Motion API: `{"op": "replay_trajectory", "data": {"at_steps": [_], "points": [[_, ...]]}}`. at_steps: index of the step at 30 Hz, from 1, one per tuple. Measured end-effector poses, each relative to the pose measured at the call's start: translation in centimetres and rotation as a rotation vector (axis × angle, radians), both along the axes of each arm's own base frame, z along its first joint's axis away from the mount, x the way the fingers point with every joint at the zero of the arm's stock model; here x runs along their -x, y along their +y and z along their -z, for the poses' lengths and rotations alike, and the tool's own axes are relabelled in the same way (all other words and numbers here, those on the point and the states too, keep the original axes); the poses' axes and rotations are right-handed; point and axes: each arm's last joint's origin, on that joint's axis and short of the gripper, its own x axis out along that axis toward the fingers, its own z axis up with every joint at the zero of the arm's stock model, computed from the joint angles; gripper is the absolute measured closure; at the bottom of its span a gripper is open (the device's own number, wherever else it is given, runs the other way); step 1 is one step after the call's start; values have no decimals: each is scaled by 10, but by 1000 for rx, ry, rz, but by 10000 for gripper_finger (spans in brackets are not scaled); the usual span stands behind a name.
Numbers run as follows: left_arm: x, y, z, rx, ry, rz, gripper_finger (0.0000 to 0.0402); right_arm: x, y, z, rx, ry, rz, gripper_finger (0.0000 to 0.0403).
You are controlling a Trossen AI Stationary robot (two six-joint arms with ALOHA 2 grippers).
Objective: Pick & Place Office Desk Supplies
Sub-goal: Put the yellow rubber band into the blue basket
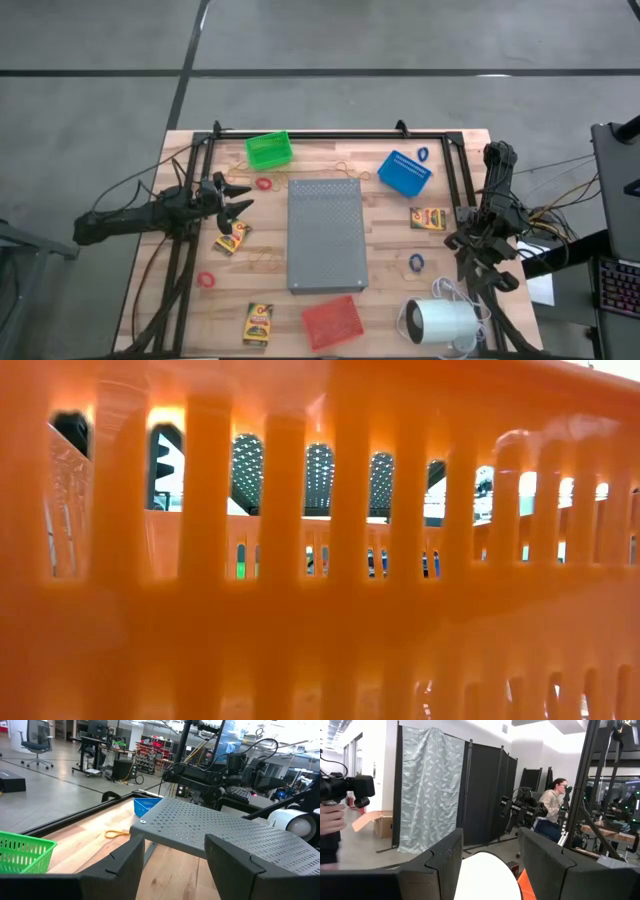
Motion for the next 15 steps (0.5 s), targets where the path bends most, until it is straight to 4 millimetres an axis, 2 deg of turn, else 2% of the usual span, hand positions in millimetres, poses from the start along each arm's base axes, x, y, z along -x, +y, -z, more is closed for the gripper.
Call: {"op": "replay_trajectory", "data": {"at_steps": [15], "points": [[0,0,0,0,0,0,190,1,0,-1,-91,98,-59,216]]}}
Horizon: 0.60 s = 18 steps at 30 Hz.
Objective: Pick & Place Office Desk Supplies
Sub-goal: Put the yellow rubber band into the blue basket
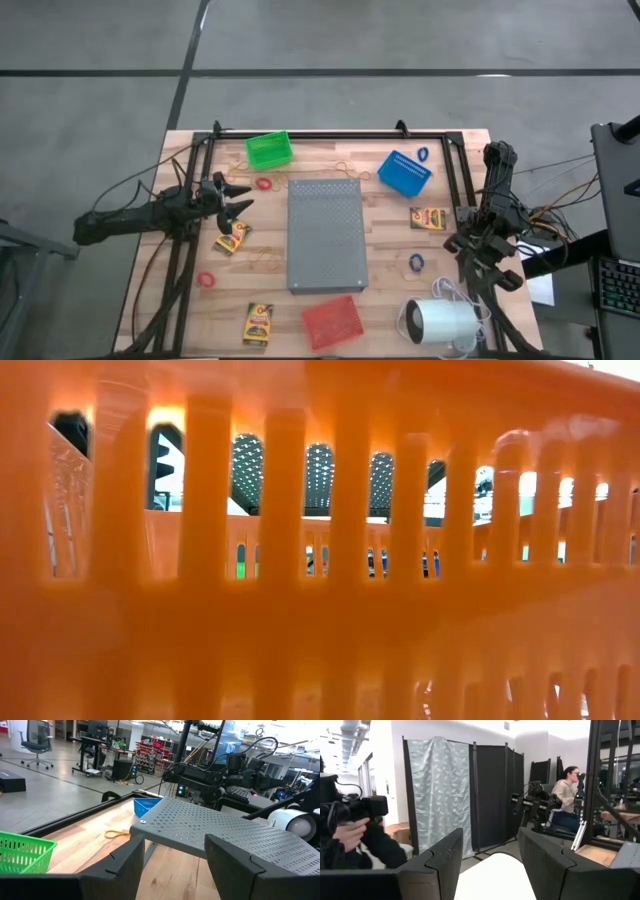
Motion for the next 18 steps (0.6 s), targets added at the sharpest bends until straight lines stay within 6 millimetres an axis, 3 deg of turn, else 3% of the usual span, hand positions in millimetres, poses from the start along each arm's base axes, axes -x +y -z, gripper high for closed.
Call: {"op": "replay_trajectory", "data": {"at_steps": [12,18], "points": [[0,0,0,0,0,0,190,3,-8,-23,-225,-111,11,216],[0,0,0,0,0,0,190,2,-15,-31,-237,-172,188,216]]}}
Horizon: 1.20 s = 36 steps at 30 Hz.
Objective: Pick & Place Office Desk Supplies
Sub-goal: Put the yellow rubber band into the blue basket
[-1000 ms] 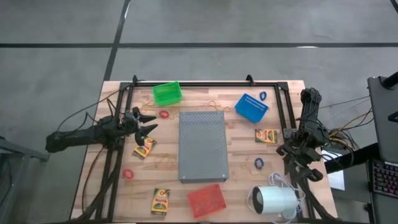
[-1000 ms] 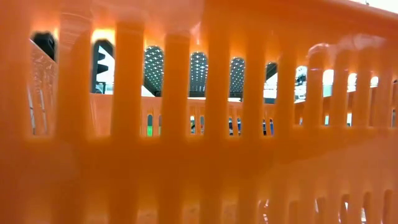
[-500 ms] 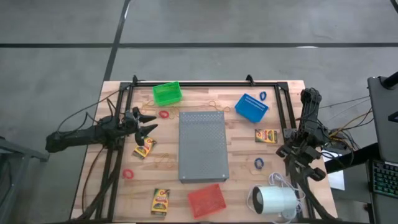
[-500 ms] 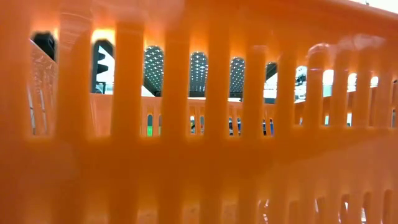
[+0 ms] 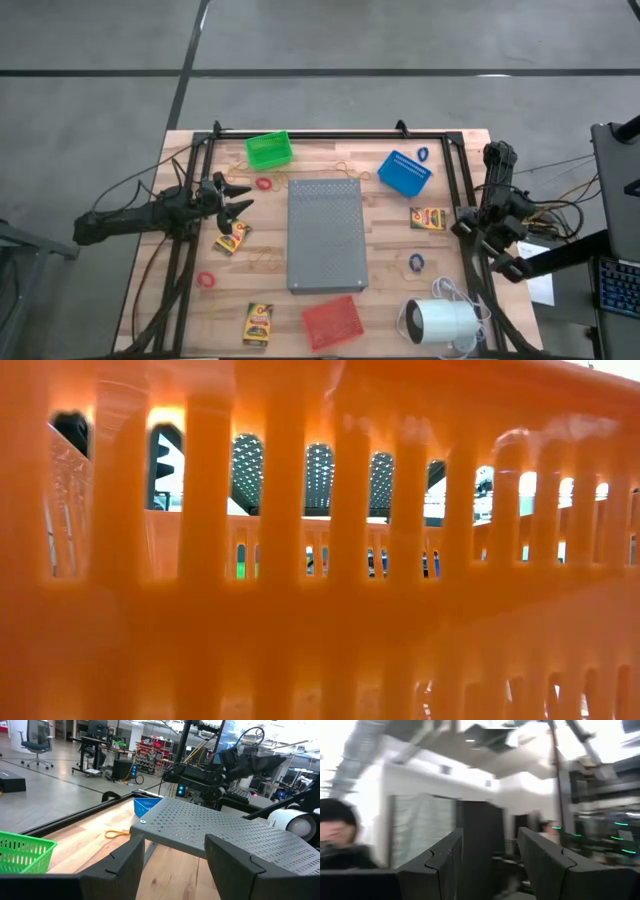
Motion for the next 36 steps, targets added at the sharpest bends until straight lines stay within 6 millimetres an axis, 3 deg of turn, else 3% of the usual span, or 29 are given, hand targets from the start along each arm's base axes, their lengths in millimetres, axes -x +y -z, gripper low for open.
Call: {"op": "replay_trajectory", "data": {"at_steps": [4,13,22,29,36], "points": [[0,0,0,0,0,0,190,-3,-7,-8,-43,113,186,216],[0,0,0,0,0,0,190,-4,-21,-34,42,286,458,216],[0,0,0,0,0,0,190,1,-44,-82,-60,383,662,216],[0,0,0,0,0,0,190,5,-60,-116,90,434,897,216],[0,0,0,0,0,0,190,8,-68,-145,152,433,943,216]]}}
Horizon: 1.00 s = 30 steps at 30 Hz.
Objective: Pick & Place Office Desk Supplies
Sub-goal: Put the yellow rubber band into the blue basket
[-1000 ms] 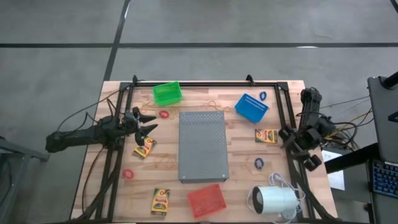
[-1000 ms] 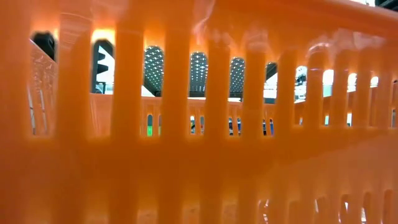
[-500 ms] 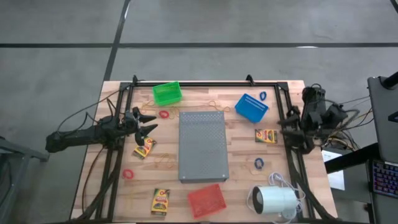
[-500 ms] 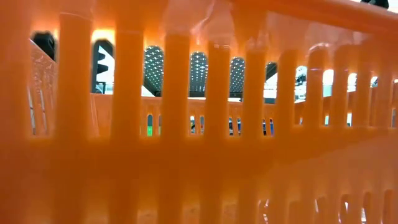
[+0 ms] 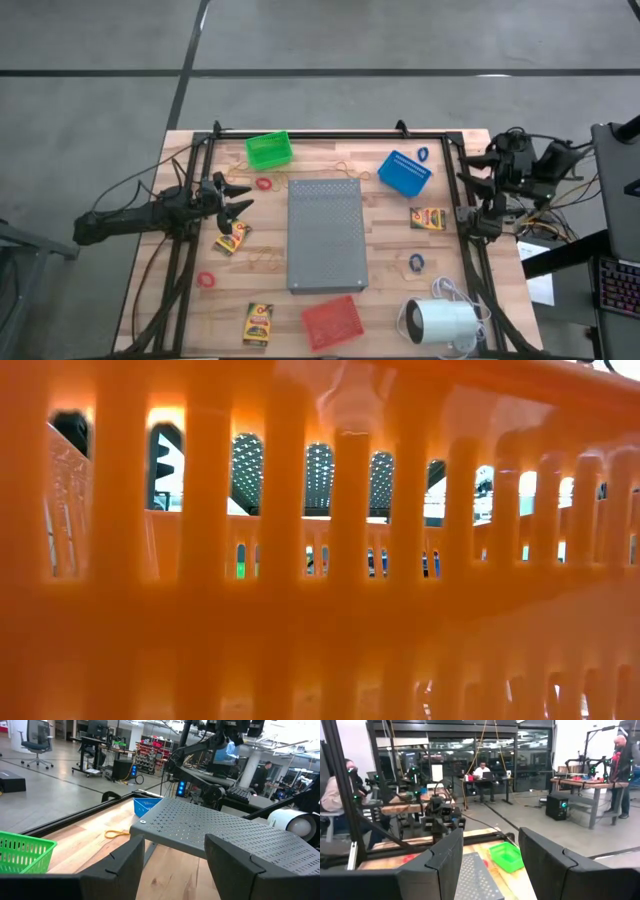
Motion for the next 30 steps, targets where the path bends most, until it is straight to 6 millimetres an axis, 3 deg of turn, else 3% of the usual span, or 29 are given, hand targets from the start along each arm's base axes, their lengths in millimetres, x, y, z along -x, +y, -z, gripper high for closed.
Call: {"op": "replay_trajectory", "data": {"at_steps": [5,10,18,23,30], "points": [[0,0,0,0,0,0,190,3,-7,-20,64,12,9,216],[0,0,0,0,0,0,190,3,-7,-28,74,13,11,216],[0,0,0,0,0,0,190,-1,3,-29,116,17,2,216],[0,0,0,0,0,0,190,-3,7,-32,199,-86,-70,216],[0,0,0,0,0,0,190,-16,20,-27,270,-108,29,216]]}}
